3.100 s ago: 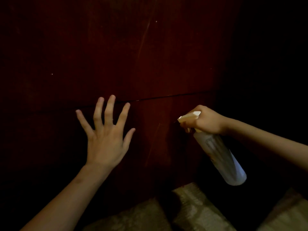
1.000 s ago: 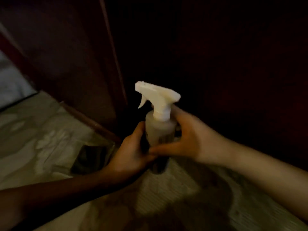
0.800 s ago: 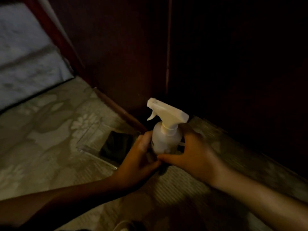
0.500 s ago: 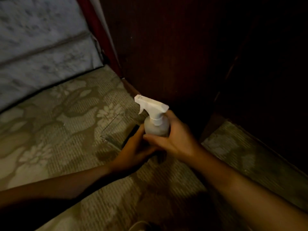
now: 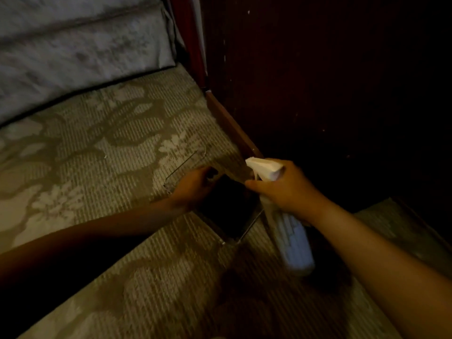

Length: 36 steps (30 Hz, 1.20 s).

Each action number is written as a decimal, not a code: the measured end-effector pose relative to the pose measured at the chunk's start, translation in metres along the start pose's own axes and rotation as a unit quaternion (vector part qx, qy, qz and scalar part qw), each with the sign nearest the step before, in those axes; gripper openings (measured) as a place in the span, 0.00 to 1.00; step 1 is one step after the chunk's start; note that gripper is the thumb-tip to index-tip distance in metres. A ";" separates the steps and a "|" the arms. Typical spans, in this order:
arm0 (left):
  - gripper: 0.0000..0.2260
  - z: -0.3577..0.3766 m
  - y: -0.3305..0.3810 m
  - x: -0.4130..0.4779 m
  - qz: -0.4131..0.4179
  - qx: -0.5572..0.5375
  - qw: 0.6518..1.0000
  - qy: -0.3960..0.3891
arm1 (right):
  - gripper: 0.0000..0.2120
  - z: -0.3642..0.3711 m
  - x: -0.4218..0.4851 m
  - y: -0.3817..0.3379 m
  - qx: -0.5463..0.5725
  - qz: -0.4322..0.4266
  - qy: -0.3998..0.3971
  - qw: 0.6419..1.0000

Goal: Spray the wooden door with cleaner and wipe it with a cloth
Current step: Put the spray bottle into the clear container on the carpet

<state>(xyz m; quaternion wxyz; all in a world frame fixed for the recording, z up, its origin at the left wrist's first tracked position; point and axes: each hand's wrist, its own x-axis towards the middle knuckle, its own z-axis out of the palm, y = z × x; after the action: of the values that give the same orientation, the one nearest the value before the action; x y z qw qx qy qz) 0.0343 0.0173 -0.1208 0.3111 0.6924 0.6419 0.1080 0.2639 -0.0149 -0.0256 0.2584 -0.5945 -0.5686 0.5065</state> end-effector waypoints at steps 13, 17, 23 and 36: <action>0.09 0.017 -0.023 0.037 0.003 0.015 1.000 0.002 | 0.24 0.010 0.021 0.024 -0.127 0.071 -0.040 0.989; 0.09 0.017 -0.025 0.036 0.005 0.001 1.000 0.001 | 0.25 0.003 0.021 0.025 -0.134 0.067 -0.010 0.989; 0.10 0.018 -0.024 0.036 0.001 0.001 1.000 0.005 | 0.24 0.001 0.011 0.022 -0.112 0.063 -0.019 0.992; 0.10 0.018 -0.022 0.031 0.010 0.018 1.000 0.015 | 0.21 0.011 -0.019 0.041 -0.195 0.105 -0.075 0.972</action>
<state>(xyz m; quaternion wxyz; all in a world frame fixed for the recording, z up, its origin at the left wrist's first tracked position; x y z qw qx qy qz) 0.0309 0.0410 -0.1553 0.2878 0.7028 0.6412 0.1101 0.2737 -0.0443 -0.0595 0.0393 -0.6502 -0.6083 0.4534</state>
